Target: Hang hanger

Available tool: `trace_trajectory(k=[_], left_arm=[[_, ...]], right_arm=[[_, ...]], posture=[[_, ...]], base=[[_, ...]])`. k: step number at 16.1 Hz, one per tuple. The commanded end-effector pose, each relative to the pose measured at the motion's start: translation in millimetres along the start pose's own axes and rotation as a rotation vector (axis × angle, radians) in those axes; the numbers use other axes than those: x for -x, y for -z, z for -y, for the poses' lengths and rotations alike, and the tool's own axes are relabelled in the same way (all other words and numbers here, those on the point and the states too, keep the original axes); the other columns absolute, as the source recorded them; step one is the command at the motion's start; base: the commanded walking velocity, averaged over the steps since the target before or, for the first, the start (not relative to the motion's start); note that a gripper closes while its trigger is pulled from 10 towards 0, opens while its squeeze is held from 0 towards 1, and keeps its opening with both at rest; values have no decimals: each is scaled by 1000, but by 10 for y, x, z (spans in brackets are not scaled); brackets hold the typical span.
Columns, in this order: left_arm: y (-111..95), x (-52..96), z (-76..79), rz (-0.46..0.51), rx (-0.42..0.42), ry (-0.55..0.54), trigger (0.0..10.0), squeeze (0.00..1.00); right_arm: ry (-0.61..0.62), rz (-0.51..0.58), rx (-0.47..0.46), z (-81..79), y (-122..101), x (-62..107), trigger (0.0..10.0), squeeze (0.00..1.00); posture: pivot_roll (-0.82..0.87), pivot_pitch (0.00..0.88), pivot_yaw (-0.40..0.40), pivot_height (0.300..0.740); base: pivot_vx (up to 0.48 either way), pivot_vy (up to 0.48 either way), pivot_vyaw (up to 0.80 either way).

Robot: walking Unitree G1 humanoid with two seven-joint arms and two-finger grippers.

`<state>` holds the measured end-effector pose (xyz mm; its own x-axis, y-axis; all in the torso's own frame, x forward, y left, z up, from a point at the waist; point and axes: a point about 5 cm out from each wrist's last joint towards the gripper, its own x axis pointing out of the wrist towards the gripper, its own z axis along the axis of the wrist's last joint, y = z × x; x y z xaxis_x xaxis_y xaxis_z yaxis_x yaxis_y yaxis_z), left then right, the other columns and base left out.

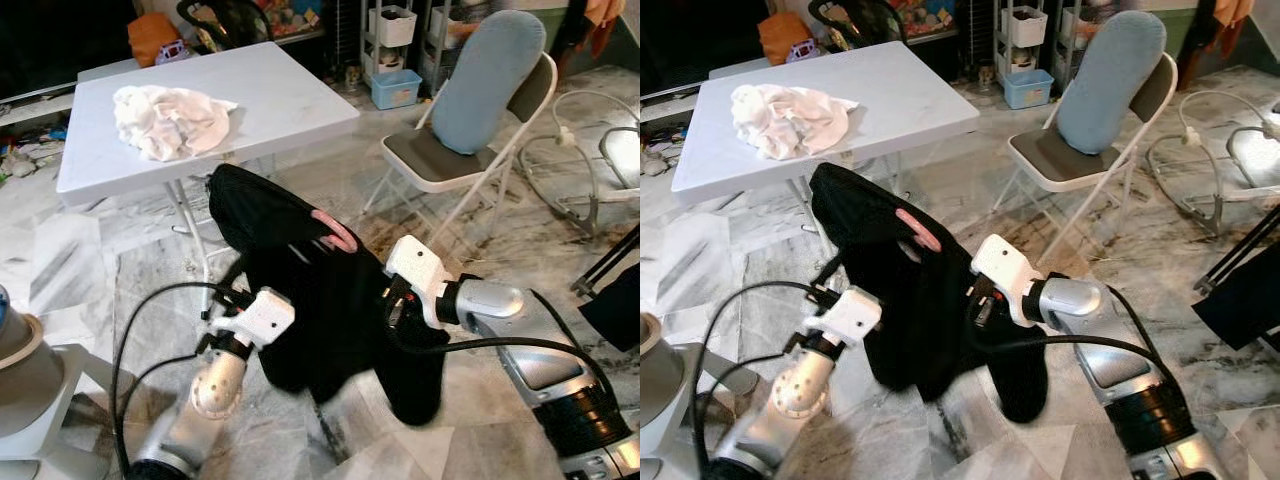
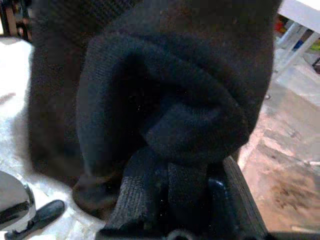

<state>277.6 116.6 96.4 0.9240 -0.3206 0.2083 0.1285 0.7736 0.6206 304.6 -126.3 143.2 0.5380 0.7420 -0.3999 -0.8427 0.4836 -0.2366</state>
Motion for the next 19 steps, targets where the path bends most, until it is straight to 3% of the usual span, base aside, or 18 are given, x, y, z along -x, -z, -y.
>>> trace_trajectory(k=[1,4,7,9,12,15,17,19], left_arm=[[-87,-73,-91,48,-21,-34,10000,1000],[-59,-120,-48,30,-31,-19,10000,1000],[-109,-183,9,50,10,25,10000,1000],[-151,-170,79,63,25,53,10000,969],[-198,-122,186,76,74,108,10000,0],[-178,-104,149,58,47,56,10000,0],[-112,-131,-45,39,-28,-50,10000,0],[-86,-145,-111,32,-52,-69,10000,0]], right_arm=[[25,36,21,34,-114,0,10000,0],[-37,56,33,-92,-154,-22,10000,0],[68,25,30,85,-120,7,10000,0],[150,37,19,168,-169,-75,10000,0],[215,67,-11,197,-256,-215,10000,0],[158,87,-28,129,-316,-257,10000,0],[93,48,1,73,-205,-124,10000,0],[84,28,-4,76,-149,-42,10000,0]], posture=[[-103,8,54,740],[-114,3,61,740],[-120,6,61,740],[-118,11,57,740],[-112,16,53,740],[-107,19,51,740],[-106,19,50,740],[-117,21,52,740]], base=[[0,0,0],[0,0,0],[0,0,0],[0,0,0],[0,0,0],[0,0,0],[0,0,0],[0,0,0]])
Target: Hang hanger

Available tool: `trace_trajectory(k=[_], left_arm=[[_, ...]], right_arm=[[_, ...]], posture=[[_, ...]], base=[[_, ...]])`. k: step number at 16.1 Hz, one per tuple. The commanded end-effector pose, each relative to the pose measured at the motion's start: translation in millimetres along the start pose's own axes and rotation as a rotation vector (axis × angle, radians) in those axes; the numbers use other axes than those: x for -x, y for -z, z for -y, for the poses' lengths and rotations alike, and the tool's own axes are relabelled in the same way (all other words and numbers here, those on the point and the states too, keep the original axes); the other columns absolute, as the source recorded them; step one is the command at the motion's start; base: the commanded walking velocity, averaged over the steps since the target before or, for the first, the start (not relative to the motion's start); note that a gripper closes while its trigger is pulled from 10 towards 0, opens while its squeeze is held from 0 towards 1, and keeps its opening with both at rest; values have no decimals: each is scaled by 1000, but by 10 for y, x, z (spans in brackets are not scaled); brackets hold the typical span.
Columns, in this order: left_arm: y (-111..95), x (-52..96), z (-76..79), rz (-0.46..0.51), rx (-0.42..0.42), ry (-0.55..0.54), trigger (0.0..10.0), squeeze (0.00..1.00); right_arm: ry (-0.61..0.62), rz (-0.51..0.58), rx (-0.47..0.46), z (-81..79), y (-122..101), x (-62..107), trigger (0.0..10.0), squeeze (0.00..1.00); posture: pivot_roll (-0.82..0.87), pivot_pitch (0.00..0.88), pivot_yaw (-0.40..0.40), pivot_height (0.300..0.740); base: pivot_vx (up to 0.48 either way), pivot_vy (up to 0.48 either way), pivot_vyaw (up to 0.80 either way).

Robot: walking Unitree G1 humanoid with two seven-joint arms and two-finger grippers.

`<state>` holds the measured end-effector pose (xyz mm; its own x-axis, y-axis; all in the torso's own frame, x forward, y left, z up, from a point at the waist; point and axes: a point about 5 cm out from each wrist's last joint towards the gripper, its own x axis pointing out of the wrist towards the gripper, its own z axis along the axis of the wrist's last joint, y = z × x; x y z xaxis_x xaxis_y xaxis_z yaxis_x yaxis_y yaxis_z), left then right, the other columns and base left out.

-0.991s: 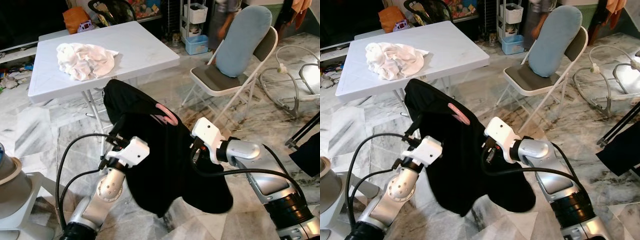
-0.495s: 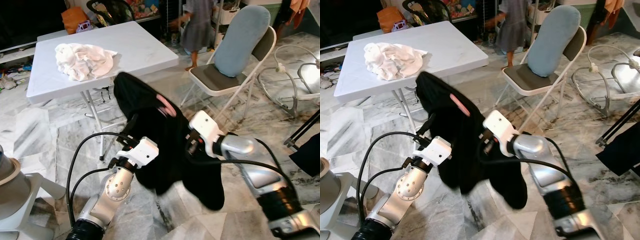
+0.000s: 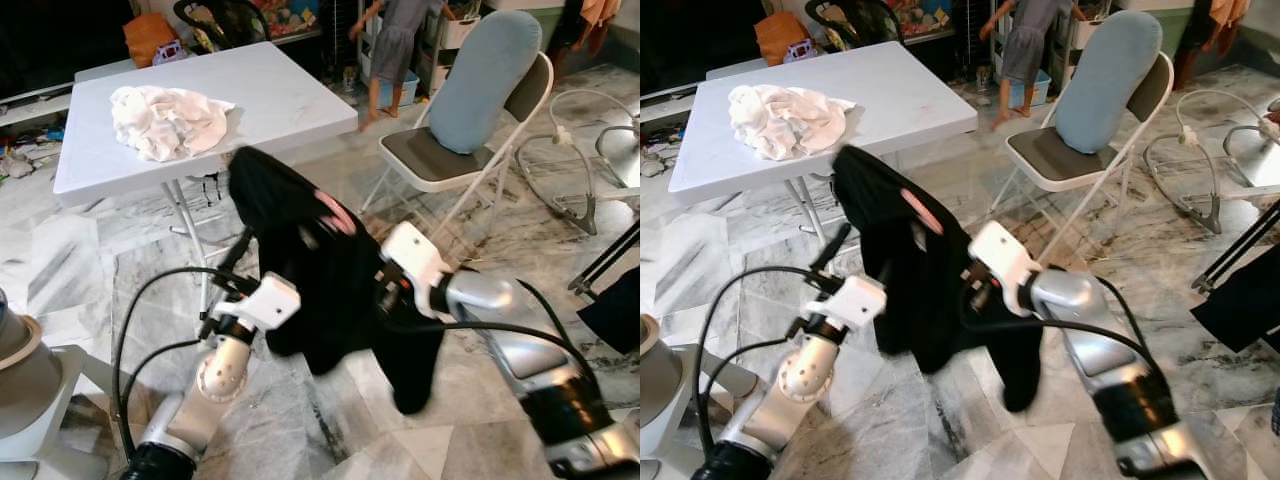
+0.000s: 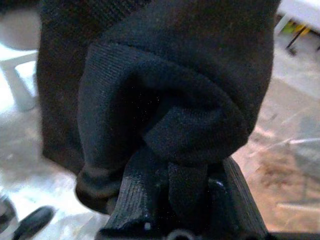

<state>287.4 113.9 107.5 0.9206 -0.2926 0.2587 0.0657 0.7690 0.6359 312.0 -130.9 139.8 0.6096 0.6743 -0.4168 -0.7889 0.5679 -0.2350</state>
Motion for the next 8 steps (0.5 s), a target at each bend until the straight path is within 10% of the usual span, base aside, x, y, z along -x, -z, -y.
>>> trace_trajectory(k=[1,6,7,8], left_arm=[[2,-35,-77,2,-31,-32,10000,0],[90,-69,-15,-25,-44,4,9412,0],[115,-89,-4,-35,-37,12,471,0],[124,-96,-3,-39,-32,13,0,0]], right_arm=[[-31,65,47,-21,-182,42,10000,0],[-180,77,65,-130,-251,281,10000,0],[-225,100,64,-159,-340,377,10000,0],[-253,113,61,-183,-379,430,10000,0]], posture=[[-121,19,56,740],[-137,24,65,740],[-138,17,65,740],[-139,20,66,740]], base=[[0,0,0],[0,0,0],[0,0,0],[0,0,0]])
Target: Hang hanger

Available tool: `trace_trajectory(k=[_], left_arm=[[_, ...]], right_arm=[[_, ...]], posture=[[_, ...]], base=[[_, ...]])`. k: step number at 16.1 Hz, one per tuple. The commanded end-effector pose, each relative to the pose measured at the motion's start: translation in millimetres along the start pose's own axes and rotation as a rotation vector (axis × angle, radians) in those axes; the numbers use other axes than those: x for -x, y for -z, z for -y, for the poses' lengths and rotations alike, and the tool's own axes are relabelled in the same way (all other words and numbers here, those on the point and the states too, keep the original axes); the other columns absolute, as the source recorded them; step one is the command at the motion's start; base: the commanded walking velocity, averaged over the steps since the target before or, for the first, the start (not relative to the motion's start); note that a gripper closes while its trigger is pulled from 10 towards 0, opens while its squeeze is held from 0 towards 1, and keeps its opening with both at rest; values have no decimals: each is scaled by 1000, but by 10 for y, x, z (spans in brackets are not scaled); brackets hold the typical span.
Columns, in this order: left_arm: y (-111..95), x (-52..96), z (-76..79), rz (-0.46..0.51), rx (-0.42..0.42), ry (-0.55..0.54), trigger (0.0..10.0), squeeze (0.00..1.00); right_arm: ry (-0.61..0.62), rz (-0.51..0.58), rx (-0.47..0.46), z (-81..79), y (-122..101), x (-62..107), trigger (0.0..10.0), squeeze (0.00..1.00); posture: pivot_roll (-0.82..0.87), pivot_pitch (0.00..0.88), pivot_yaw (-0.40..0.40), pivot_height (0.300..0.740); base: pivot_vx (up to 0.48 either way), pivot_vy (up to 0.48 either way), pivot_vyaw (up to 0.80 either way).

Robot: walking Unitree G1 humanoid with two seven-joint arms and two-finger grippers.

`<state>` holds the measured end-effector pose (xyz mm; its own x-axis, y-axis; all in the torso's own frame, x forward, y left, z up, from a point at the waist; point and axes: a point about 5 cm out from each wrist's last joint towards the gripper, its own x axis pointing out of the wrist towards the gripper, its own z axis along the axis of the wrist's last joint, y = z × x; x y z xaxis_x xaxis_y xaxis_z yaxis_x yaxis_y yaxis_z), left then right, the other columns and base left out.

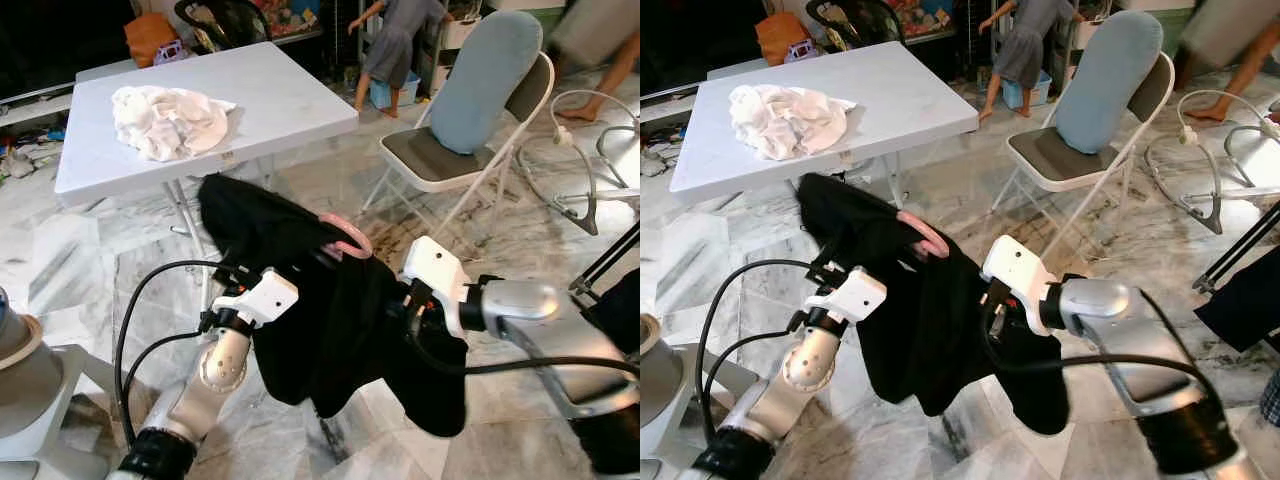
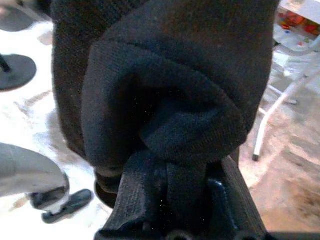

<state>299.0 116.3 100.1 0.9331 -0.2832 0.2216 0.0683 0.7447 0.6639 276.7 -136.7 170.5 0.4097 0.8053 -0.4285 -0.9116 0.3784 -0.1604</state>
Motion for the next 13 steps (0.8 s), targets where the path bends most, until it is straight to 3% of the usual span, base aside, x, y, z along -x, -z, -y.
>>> trace_trajectory(k=[1,4,8,13], left_arm=[[15,-23,-24,-2,6,-3,0,0],[-3,-32,-43,16,15,-7,0,0],[7,-49,-51,23,19,5,0,0],[48,9,-47,-3,44,13,0,0]], right_arm=[[-54,75,37,-55,-185,93,10000,0],[-54,-9,49,-38,-20,194,10000,0],[-49,-49,55,-25,40,174,10000,0],[-36,-108,128,10,129,169,10000,0]], posture=[[-139,17,68,740],[-143,1,74,740],[-139,0,72,740],[-133,7,67,740]], base=[[0,0,0],[0,0,0],[0,0,0],[0,0,0]])
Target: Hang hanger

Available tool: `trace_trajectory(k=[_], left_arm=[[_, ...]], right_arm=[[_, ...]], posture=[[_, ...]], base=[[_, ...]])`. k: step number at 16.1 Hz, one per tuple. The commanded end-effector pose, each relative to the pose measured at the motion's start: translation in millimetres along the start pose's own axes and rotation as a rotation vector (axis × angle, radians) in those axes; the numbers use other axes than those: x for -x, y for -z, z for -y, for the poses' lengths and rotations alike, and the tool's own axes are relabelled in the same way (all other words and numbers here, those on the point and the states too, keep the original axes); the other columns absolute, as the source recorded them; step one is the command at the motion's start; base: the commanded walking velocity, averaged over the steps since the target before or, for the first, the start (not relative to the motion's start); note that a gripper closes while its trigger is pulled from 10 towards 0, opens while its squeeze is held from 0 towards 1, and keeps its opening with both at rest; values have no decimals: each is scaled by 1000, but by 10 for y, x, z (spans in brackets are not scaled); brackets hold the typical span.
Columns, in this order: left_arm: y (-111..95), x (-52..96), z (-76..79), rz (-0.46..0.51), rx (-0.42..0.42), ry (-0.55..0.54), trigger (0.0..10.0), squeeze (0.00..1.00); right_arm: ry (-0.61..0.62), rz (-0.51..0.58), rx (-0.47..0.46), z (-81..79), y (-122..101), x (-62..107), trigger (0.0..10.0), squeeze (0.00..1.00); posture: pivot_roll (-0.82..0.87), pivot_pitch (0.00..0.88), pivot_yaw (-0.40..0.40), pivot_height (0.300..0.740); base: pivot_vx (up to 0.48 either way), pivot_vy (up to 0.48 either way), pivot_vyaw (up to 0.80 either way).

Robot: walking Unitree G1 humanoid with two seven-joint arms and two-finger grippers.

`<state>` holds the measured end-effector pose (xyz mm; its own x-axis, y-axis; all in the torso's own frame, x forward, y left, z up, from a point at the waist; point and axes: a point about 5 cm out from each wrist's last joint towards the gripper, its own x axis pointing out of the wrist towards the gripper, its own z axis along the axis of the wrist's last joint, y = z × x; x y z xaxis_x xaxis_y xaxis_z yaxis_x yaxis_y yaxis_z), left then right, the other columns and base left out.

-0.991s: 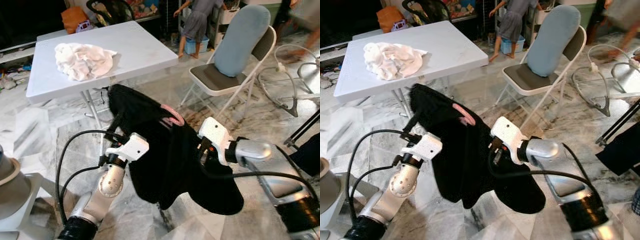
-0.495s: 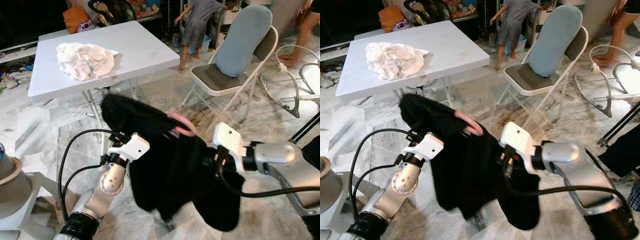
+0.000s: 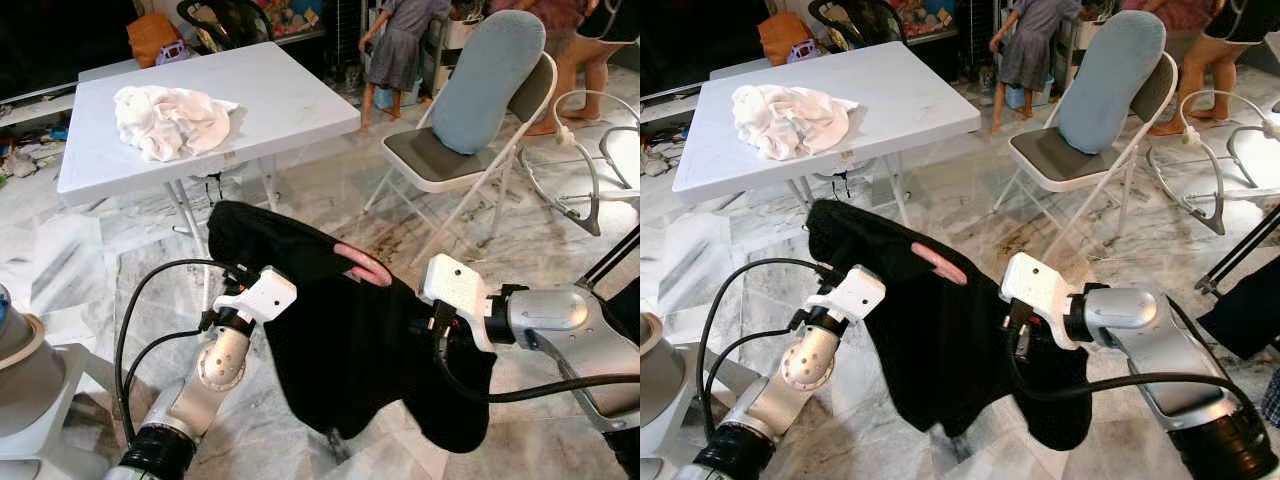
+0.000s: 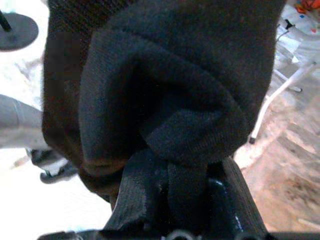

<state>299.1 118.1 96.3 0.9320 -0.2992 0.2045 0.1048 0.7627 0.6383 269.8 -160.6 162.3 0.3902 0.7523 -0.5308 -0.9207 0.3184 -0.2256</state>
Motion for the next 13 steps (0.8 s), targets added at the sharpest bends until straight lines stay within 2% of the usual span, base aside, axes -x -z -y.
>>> trace_trajectory(k=[1,4,5,6,9,11,13], left_arm=[[6,6,-55,-5,10,-14,0,0],[8,30,-22,-26,50,-10,0,0],[-3,68,45,-32,90,26,0,0],[-22,102,102,-36,138,64,0,0],[-42,166,142,-45,168,101,0,0],[-45,186,96,-49,167,100,0,0],[-25,208,4,-60,161,95,0,0]], right_arm=[[-13,6,47,2,-58,-9,10000,0],[33,-17,88,69,-27,-53,10000,0],[127,-20,99,185,-40,-128,10000,0],[160,-15,94,241,-62,-176,10000,0],[180,-20,117,280,-49,-276,10000,0],[154,-59,142,279,37,-268,10000,0],[124,-119,155,296,175,-159,10000,0]], posture=[[-133,8,62,740],[-131,13,55,740],[-129,19,52,740],[-125,26,51,740],[-111,34,45,740],[-107,32,43,740],[-105,39,43,740]], base=[[0,0,0],[0,0,0],[0,0,0],[0,0,0],[0,0,0],[0,0,0],[0,0,0]])
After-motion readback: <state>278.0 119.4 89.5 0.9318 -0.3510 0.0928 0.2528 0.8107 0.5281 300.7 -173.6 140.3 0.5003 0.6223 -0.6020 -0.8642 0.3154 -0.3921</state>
